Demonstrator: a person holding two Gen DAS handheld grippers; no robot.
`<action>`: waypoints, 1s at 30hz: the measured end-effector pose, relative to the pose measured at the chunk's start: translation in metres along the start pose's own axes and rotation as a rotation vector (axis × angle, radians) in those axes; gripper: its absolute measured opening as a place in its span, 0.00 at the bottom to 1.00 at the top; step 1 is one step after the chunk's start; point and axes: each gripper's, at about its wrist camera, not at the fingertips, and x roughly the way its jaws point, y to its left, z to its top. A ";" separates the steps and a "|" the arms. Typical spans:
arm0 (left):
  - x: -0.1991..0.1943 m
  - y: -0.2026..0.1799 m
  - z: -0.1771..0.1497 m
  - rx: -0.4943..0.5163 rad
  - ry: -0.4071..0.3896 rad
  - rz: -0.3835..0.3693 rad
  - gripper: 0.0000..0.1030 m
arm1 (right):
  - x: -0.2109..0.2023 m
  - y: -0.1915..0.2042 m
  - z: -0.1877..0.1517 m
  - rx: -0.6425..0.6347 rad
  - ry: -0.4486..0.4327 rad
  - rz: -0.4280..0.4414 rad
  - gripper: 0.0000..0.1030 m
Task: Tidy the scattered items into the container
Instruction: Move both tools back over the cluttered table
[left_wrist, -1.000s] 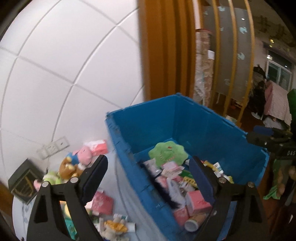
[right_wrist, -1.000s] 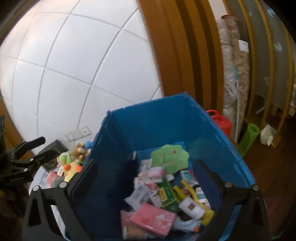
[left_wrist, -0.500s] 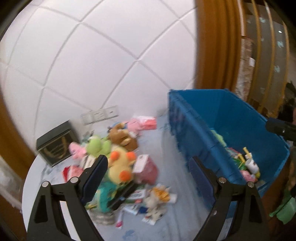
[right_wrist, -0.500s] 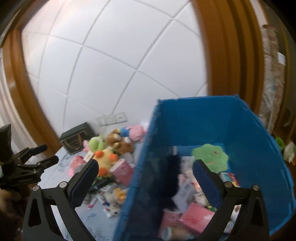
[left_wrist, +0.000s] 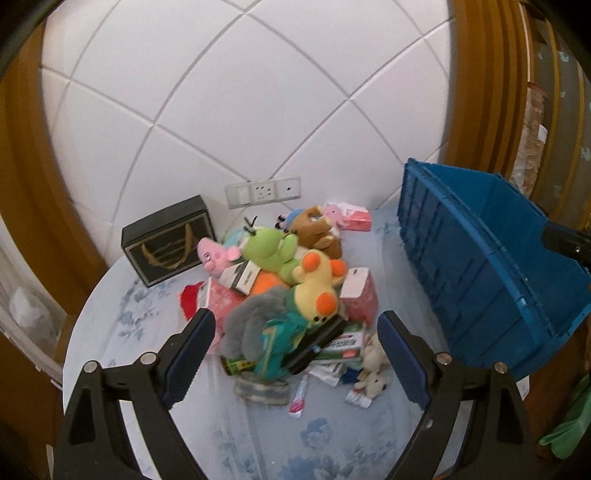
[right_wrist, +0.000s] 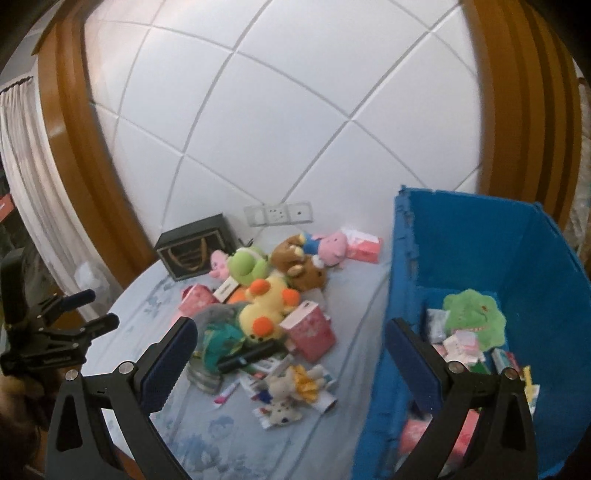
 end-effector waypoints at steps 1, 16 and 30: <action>0.001 0.005 -0.003 0.000 0.005 0.001 0.87 | 0.002 0.005 -0.001 -0.004 0.004 0.002 1.00; 0.051 0.059 -0.046 0.018 0.122 -0.018 0.87 | 0.068 0.060 -0.034 -0.030 0.126 -0.027 1.00; 0.139 0.086 -0.127 0.008 0.350 -0.056 0.87 | 0.171 0.063 -0.125 -0.023 0.363 -0.062 1.00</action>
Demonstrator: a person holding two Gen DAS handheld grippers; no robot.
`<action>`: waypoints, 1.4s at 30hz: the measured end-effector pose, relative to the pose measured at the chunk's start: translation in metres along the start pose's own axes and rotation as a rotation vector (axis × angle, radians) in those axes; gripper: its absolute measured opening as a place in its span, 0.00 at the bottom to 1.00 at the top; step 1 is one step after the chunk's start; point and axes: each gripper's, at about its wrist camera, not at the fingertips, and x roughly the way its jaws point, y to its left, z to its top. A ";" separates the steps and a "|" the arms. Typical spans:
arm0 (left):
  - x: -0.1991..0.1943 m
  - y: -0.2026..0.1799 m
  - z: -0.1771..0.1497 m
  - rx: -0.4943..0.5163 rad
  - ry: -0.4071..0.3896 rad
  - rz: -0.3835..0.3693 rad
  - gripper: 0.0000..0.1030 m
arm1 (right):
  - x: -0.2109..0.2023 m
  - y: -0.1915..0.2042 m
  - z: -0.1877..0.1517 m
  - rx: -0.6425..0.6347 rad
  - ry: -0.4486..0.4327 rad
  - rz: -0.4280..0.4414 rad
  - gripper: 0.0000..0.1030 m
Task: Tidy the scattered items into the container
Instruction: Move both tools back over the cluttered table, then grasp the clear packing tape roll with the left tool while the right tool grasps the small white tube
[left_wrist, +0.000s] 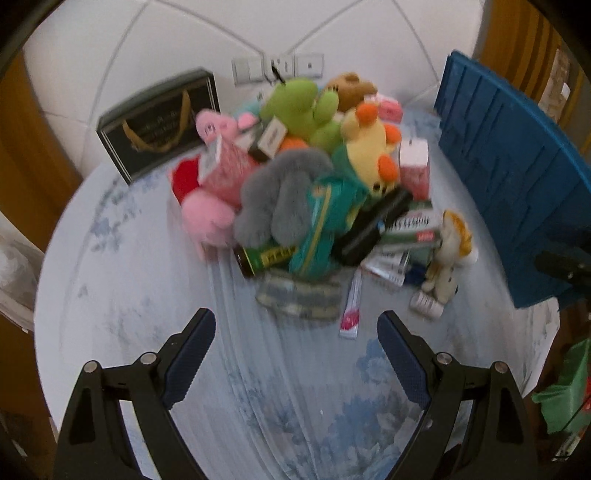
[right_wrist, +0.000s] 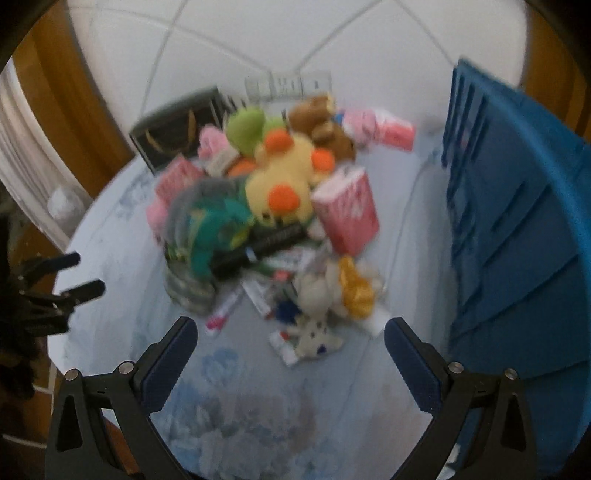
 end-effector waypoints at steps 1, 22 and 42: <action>0.007 0.001 -0.002 -0.005 0.011 -0.006 0.87 | 0.008 -0.001 -0.003 0.002 0.013 0.000 1.00; 0.156 0.058 -0.021 -0.591 0.133 -0.286 0.87 | 0.132 0.021 -0.058 -0.149 0.161 0.030 1.00; 0.167 0.040 -0.030 -0.569 0.096 -0.246 0.51 | 0.177 0.042 -0.058 -0.278 0.126 0.085 0.61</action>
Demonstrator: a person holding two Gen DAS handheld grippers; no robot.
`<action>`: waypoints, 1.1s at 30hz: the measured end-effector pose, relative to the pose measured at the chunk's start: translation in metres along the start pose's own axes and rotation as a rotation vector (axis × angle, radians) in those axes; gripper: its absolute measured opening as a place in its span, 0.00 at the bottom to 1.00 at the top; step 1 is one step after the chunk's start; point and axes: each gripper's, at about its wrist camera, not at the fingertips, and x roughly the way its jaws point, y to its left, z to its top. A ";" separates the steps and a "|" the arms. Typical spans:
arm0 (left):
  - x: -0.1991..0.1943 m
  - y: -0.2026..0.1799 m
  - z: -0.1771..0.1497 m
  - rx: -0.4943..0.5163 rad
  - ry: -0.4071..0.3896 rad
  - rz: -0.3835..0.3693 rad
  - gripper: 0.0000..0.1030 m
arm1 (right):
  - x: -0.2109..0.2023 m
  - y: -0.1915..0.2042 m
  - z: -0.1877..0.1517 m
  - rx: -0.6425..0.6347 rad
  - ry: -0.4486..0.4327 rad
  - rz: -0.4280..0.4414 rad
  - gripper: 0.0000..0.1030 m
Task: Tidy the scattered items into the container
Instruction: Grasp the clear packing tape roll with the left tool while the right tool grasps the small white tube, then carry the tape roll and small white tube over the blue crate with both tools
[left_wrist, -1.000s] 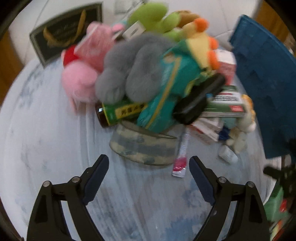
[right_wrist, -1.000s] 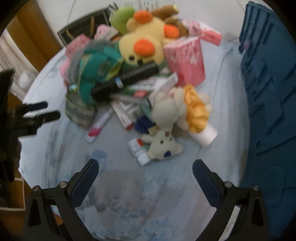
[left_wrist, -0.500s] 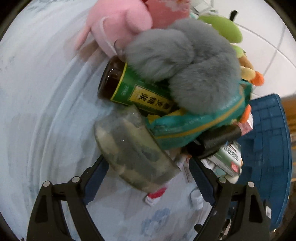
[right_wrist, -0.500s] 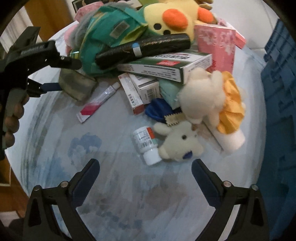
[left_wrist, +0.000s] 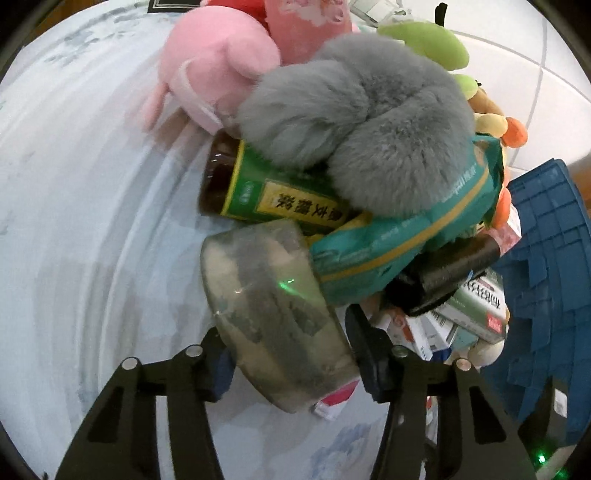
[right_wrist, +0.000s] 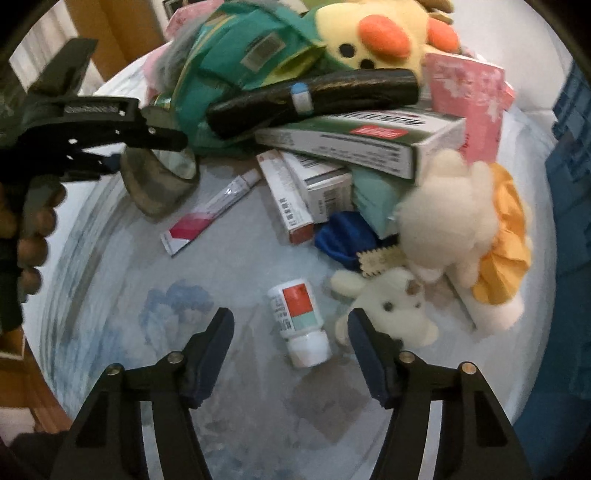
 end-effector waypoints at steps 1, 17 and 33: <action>-0.002 0.002 -0.002 0.001 0.004 0.002 0.51 | 0.004 0.001 0.001 -0.003 0.005 -0.001 0.60; -0.036 -0.002 -0.030 0.144 0.017 0.045 0.41 | 0.006 0.010 0.001 -0.008 0.057 0.016 0.28; -0.095 -0.017 -0.038 0.203 -0.008 0.046 0.41 | -0.068 0.014 0.009 0.024 -0.058 0.057 0.28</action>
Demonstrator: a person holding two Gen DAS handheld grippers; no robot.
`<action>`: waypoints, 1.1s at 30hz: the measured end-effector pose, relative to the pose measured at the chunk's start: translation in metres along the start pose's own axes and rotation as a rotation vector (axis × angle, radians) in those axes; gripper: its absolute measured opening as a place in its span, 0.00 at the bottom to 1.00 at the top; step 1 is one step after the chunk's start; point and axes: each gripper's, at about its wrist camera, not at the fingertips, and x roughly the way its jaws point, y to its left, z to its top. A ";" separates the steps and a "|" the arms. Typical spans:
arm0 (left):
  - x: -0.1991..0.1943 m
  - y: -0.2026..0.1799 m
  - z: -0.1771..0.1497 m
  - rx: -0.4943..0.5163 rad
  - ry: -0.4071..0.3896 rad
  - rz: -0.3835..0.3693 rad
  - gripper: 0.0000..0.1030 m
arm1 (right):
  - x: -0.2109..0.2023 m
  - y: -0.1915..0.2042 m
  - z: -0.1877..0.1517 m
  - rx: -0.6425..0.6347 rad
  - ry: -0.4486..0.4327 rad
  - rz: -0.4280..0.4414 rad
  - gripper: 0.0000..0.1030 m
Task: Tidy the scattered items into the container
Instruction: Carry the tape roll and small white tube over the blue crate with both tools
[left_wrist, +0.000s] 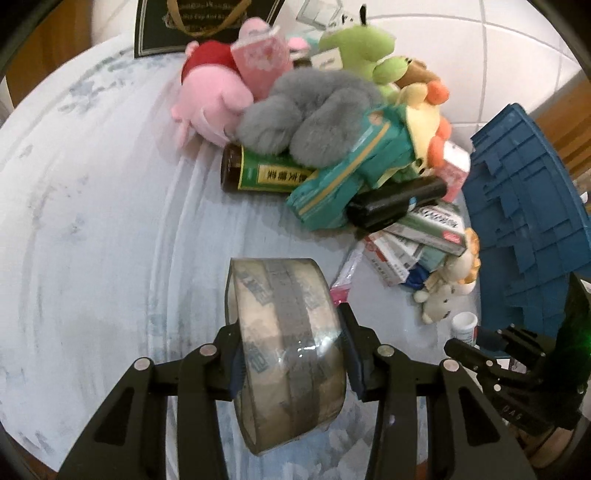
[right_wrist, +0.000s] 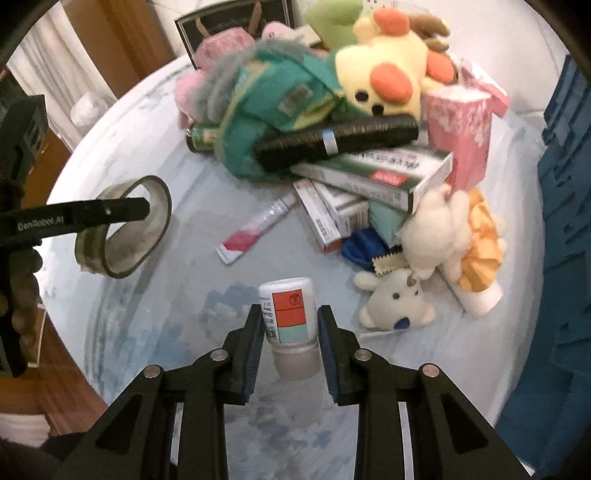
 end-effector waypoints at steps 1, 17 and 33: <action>-0.006 -0.001 0.000 0.003 -0.009 0.001 0.41 | -0.006 0.010 -0.006 -0.001 -0.011 0.001 0.28; -0.119 -0.024 0.021 0.080 -0.216 0.067 0.41 | -0.108 0.031 0.018 -0.050 -0.200 0.017 0.28; -0.235 -0.098 0.041 0.219 -0.433 0.077 0.38 | -0.225 0.035 0.026 -0.081 -0.421 0.027 0.28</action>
